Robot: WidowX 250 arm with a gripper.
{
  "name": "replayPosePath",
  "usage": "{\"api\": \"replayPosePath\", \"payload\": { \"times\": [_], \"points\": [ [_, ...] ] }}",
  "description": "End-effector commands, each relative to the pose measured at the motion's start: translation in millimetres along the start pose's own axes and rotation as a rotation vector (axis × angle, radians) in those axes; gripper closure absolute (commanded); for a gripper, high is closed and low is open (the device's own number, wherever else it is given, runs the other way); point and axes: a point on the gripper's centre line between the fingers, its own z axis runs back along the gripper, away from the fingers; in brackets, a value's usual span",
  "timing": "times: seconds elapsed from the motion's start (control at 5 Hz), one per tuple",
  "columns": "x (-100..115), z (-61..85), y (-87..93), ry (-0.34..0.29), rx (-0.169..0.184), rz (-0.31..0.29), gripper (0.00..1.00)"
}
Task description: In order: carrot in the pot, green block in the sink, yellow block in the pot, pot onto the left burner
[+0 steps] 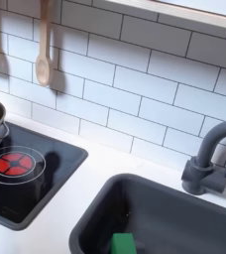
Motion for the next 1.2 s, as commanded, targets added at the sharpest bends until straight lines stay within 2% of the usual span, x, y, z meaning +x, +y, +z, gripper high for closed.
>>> {"api": "replayPosePath", "payload": {
  "times": [0.0,0.2,0.6,1.0],
  "points": [
    [-15.2,72.0,-18.9,-0.176,-0.03,-0.05,0.0],
    [-19.4,91.0,-16.9,-0.256,-0.042,-0.061,0.0],
    [-26.7,100.7,-23.0,-0.282,-0.054,-0.077,0.0],
    [-27.0,100.5,-25.7,-0.282,-0.057,-0.083,0.0]
  ]
}}
